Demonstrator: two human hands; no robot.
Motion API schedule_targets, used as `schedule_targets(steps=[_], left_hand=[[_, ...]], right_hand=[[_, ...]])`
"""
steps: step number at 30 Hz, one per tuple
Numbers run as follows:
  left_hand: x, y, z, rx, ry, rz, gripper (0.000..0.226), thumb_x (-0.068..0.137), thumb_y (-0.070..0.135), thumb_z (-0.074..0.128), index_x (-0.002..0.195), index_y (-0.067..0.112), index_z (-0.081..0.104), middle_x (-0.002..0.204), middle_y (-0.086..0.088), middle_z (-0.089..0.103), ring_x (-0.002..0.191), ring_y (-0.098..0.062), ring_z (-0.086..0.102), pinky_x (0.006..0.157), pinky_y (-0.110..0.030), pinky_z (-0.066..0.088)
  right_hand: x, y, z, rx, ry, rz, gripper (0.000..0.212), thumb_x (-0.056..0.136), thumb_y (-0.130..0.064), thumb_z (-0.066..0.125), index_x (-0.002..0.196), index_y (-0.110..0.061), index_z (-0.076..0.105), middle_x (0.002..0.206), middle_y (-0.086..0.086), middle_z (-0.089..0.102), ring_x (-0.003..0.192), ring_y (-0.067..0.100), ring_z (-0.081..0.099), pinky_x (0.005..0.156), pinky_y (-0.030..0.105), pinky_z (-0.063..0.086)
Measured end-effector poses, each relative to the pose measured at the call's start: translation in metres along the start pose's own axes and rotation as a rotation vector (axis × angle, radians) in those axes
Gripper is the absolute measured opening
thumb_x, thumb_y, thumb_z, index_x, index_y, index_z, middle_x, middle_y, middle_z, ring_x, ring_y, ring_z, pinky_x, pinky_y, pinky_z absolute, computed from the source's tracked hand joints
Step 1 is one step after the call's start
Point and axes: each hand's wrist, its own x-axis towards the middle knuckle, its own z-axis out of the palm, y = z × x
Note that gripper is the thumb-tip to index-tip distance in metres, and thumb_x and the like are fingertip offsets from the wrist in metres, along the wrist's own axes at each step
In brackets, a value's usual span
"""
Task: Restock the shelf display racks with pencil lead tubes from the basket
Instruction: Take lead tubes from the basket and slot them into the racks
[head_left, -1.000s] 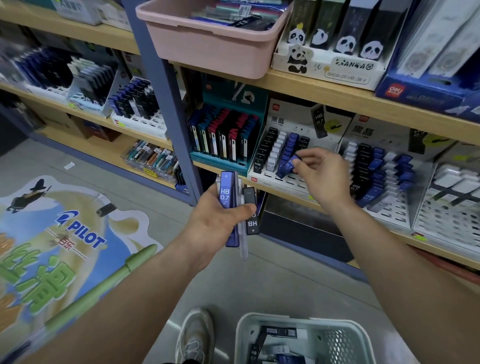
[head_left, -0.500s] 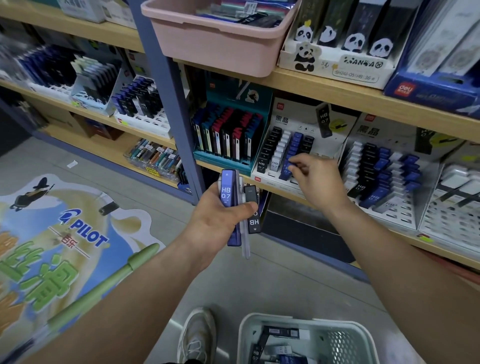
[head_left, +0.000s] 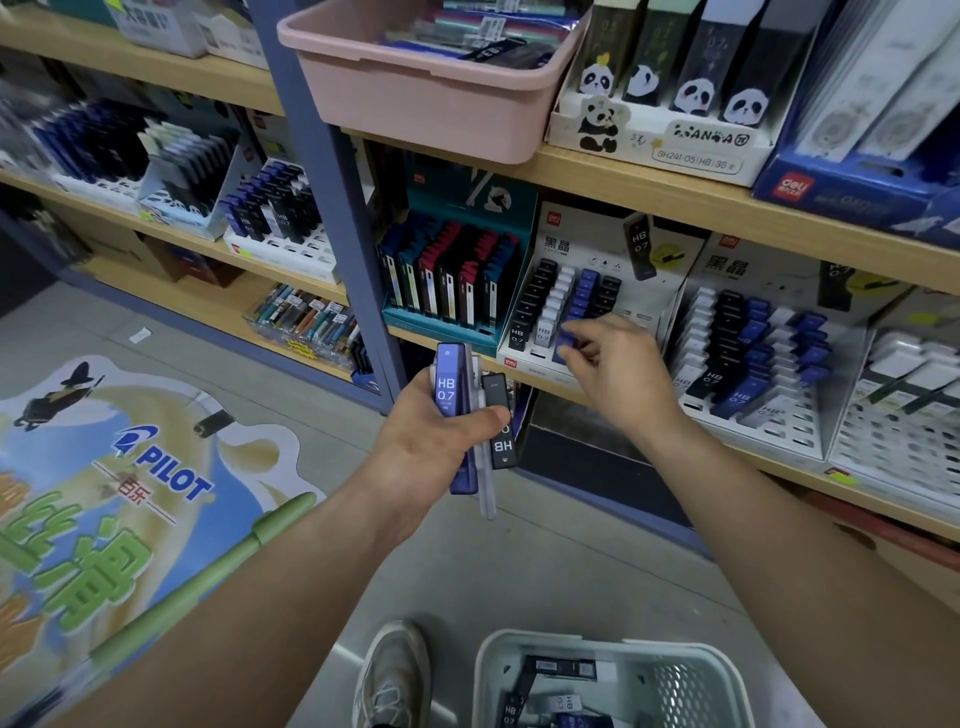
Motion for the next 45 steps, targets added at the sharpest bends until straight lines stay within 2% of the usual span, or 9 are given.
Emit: schedule_targets(steps=[3, 7, 11, 21, 25, 31, 34, 37, 45], left_hand=[[0.0, 0.001, 0.001, -0.006, 0.005, 0.006, 0.027, 0.088, 0.015, 0.075, 0.11, 0.023, 0.062, 0.098, -0.004, 0.075, 0.09, -0.021, 0.073, 0.076, -0.038, 0.058], [-0.002, 0.001, 0.004, -0.032, 0.005, 0.018, 0.027, 0.087, 0.009, 0.074, 0.111, 0.016, 0.063, 0.099, -0.009, 0.076, 0.093, -0.028, 0.073, 0.084, -0.045, 0.059], [-0.004, 0.002, 0.007, -0.05, 0.006, 0.027, 0.027, 0.088, 0.005, 0.073, 0.113, 0.009, 0.062, 0.101, -0.015, 0.074, 0.093, -0.034, 0.073, 0.08, -0.047, 0.061], [-0.004, 0.006, 0.015, 0.023, -0.003, 0.066, 0.03, 0.087, 0.009, 0.075, 0.113, 0.013, 0.06, 0.087, -0.007, 0.075, 0.081, -0.022, 0.073, 0.087, -0.044, 0.058], [-0.003, 0.008, 0.014, 0.054, 0.019, 0.057, 0.027, 0.088, 0.015, 0.075, 0.109, 0.014, 0.059, 0.089, -0.009, 0.072, 0.078, -0.017, 0.071, 0.079, -0.036, 0.059], [-0.004, 0.006, 0.011, 0.043, 0.027, 0.027, 0.025, 0.087, 0.014, 0.075, 0.103, 0.022, 0.057, 0.089, -0.008, 0.072, 0.085, -0.022, 0.072, 0.091, -0.047, 0.058], [-0.003, 0.005, 0.01, 0.042, 0.025, 0.022, 0.026, 0.087, 0.015, 0.076, 0.103, 0.022, 0.057, 0.09, -0.008, 0.071, 0.088, -0.024, 0.072, 0.092, -0.05, 0.057], [-0.002, 0.006, 0.008, 0.039, 0.025, 0.024, 0.027, 0.087, 0.016, 0.076, 0.105, 0.021, 0.057, 0.09, -0.008, 0.071, 0.088, -0.025, 0.072, 0.092, -0.05, 0.057], [-0.001, 0.005, 0.002, 0.01, 0.022, 0.029, 0.025, 0.087, 0.013, 0.075, 0.104, 0.02, 0.057, 0.085, -0.004, 0.072, 0.081, -0.019, 0.073, 0.088, -0.047, 0.059]], right_hand=[[-0.029, -0.027, -0.017, 0.285, -0.036, 0.109, 0.019, 0.093, -0.02, 0.067, 0.111, -0.024, 0.071, 0.091, -0.009, 0.068, 0.082, 0.006, 0.065, 0.079, 0.029, 0.057], [-0.074, -0.064, -0.022, 0.805, -0.284, 0.229, 0.014, 0.09, -0.016, 0.072, 0.102, -0.022, 0.068, 0.079, 0.006, 0.072, 0.071, 0.023, 0.071, 0.07, 0.043, 0.06], [-0.086, -0.071, -0.017, 0.912, -0.271, 0.311, 0.031, 0.079, -0.011, 0.081, 0.104, -0.017, 0.064, 0.075, 0.005, 0.071, 0.07, 0.03, 0.071, 0.07, 0.046, 0.06], [-0.083, -0.058, -0.037, 0.962, -0.275, 0.326, 0.027, 0.09, 0.001, 0.067, 0.099, -0.024, 0.073, 0.081, 0.009, 0.06, 0.077, 0.022, 0.067, 0.068, 0.034, 0.061], [-0.071, -0.046, -0.049, 0.855, -0.124, 0.353, 0.025, 0.091, -0.002, 0.067, 0.105, -0.022, 0.072, 0.085, 0.0, 0.065, 0.075, 0.017, 0.066, 0.071, 0.033, 0.059], [-0.03, -0.006, -0.069, 0.447, 0.148, 0.307, 0.018, 0.084, -0.016, 0.079, 0.095, -0.024, 0.067, 0.091, -0.007, 0.069, 0.085, 0.01, 0.067, 0.08, 0.026, 0.056], [-0.01, 0.004, -0.066, 0.204, 0.111, 0.192, 0.015, 0.088, -0.016, 0.075, 0.103, -0.018, 0.072, 0.092, -0.007, 0.069, 0.085, 0.007, 0.065, 0.084, 0.022, 0.054], [0.005, 0.012, -0.058, 0.026, 0.065, 0.071, 0.021, 0.09, -0.011, 0.071, 0.111, -0.012, 0.074, 0.102, 0.003, 0.074, 0.089, 0.011, 0.067, 0.092, 0.028, 0.054], [0.017, 0.026, -0.044, -0.078, -0.036, 0.022, 0.02, 0.089, -0.009, 0.072, 0.108, -0.012, 0.073, 0.098, 0.005, 0.072, 0.083, 0.013, 0.063, 0.084, 0.026, 0.053]])
